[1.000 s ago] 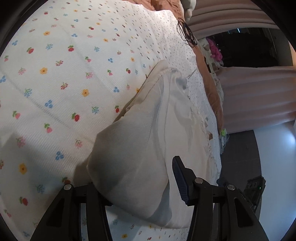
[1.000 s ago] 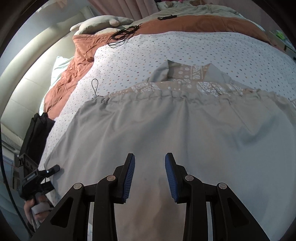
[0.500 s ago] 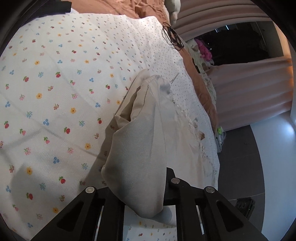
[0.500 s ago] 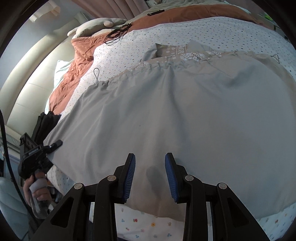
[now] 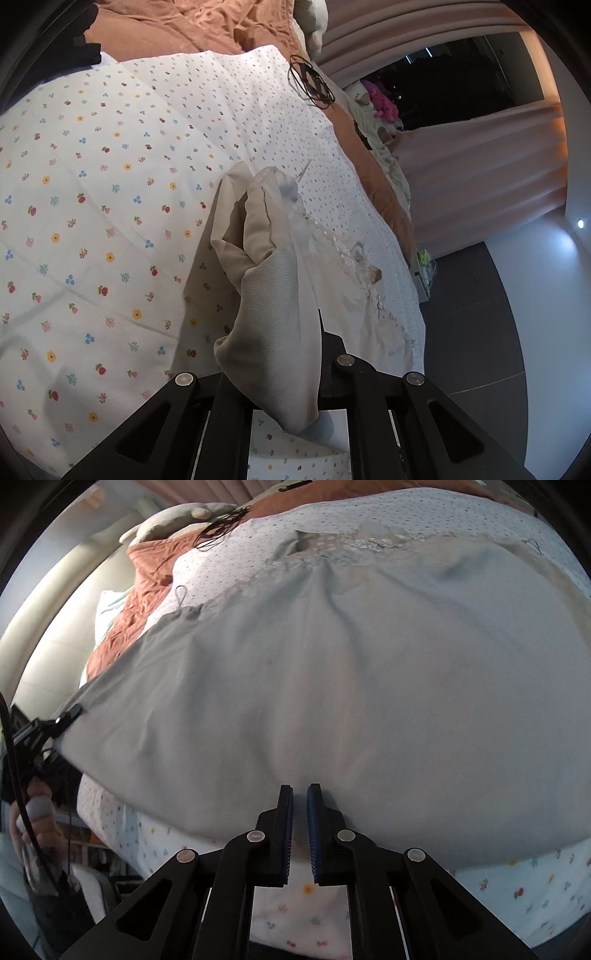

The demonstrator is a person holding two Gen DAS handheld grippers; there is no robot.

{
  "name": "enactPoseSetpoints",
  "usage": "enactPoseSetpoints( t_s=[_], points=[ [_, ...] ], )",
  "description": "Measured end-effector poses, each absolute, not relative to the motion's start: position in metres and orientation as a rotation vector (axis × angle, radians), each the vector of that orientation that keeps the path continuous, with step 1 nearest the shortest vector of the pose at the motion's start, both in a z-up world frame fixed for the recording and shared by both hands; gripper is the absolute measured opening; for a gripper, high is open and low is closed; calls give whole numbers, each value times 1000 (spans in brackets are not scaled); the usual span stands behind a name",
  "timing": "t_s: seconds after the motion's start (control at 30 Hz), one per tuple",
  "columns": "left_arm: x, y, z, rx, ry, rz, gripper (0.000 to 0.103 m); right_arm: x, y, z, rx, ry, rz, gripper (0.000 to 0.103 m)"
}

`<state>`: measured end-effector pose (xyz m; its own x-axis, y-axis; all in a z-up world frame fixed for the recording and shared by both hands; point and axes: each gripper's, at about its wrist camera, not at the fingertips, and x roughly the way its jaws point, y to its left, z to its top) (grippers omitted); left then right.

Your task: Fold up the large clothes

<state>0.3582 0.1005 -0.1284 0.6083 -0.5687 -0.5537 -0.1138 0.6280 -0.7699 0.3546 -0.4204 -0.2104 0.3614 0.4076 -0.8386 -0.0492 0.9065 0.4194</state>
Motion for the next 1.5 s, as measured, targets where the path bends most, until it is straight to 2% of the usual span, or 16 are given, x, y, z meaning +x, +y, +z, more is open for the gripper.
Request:
enactPoseSetpoints(
  t_s=[0.37,0.67,1.1,1.5],
  points=[
    [359,109,-144,-893,925,-284,9,420,-421,-219,355,1162,259,8],
    [357,113,-151,-901,942,-274,9,464,-414,-218,295,1146,241,2],
    [374,71,-68,-806,820,-404,8,403,-438,-179,416,1091,341,2],
    [388,14,-4,-708,773,-505,7,351,-439,-201,474,1107,377,4]
  ],
)
